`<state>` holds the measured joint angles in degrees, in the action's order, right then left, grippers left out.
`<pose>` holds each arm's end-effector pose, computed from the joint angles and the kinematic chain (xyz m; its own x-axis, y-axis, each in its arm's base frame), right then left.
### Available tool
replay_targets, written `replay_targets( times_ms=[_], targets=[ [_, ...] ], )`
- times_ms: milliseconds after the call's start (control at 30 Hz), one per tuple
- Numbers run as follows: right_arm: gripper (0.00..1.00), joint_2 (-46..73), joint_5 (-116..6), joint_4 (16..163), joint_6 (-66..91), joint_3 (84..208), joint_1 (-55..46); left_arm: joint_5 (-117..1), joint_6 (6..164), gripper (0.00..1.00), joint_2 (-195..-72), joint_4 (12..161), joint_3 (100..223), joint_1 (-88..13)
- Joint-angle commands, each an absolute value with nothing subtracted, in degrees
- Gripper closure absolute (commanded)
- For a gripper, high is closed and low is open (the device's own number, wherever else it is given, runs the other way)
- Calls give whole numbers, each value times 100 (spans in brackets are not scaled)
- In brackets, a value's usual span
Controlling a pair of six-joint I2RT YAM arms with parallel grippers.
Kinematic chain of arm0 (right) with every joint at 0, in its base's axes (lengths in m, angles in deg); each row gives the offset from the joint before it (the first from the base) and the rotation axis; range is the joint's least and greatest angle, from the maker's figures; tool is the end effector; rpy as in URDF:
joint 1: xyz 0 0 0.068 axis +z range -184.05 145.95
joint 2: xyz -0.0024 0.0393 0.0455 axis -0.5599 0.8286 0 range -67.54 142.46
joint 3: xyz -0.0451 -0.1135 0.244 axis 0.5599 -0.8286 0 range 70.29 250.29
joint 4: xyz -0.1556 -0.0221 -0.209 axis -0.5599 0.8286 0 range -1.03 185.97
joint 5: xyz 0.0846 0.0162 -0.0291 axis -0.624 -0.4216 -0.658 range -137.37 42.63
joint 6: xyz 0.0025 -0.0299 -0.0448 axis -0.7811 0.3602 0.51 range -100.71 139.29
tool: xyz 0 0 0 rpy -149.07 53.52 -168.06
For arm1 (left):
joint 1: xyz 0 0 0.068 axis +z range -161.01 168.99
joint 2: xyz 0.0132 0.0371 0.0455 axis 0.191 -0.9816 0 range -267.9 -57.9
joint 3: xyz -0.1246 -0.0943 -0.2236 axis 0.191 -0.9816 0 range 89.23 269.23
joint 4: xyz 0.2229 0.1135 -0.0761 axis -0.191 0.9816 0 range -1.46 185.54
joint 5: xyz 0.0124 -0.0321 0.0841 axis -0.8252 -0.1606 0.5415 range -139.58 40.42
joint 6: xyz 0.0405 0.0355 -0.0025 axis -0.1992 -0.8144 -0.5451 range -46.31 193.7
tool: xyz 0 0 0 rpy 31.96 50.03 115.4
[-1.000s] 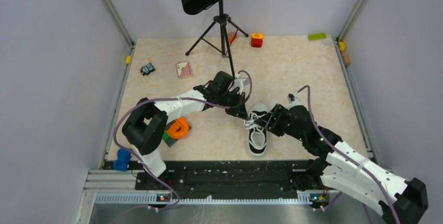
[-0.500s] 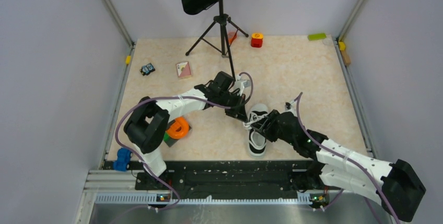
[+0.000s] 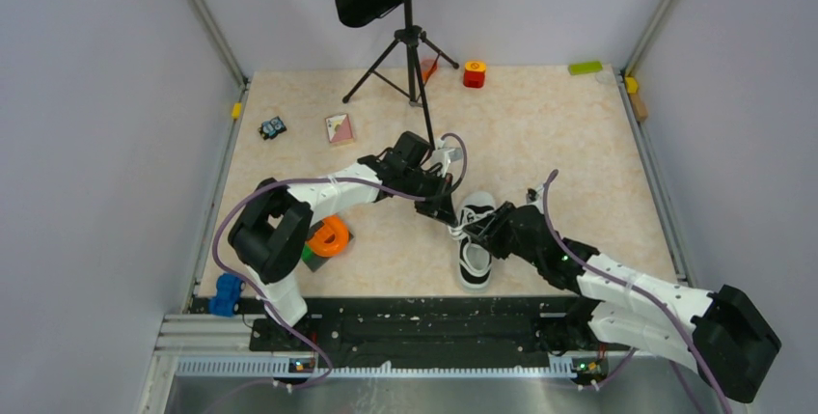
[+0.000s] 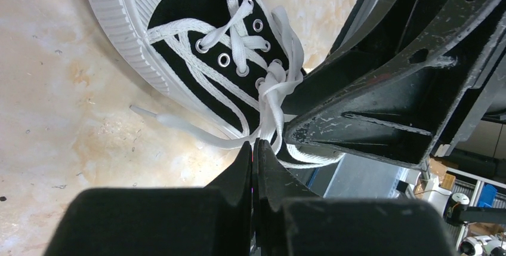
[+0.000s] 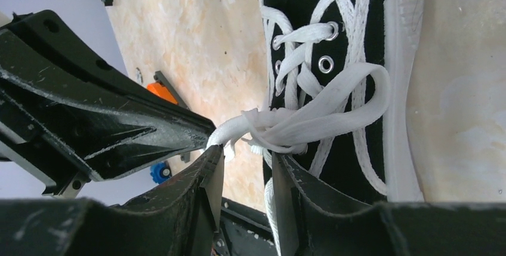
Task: Tie the shoes
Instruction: Tie the shoelace on the shoe.
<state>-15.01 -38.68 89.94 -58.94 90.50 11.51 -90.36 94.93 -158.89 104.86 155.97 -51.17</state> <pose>0.1367 0.1317 0.1828 -0.6827 0.6860 -0.2517 0.2503 0.5431 0.8015 0.2684 -0.2568 0.2064 -0.8419 0.3516 -0.4093 0.5369 0.4704 -0.7003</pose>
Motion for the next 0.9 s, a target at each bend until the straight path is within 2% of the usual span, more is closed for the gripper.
replay_targets(
  times_ms=[0, 233, 367, 767, 867],
  targets=[
    [65, -1420, -3903, 8644, -5978, 8957, 1054, -9171, 9435, 100, -15854, 10348, 15580, -5094],
    [85, -1689, -3824, 8816, -6007, 8819, 956, -9162, 9468, 100, -15832, 10288, 15523, -5091],
    [100, -1948, -3803, 8888, -6042, 8672, 956, -9166, 9461, 100, -15848, 10279, 15519, -5094],
    [100, -2467, -3978, 9108, -6019, 8598, 981, -9161, 9583, 100, -15906, 10133, 15476, -5091],
    [71, -2325, -3992, 9053, -6018, 8735, 977, -9145, 9577, 100, -15902, 10145, 15488, -5092]
  ],
)
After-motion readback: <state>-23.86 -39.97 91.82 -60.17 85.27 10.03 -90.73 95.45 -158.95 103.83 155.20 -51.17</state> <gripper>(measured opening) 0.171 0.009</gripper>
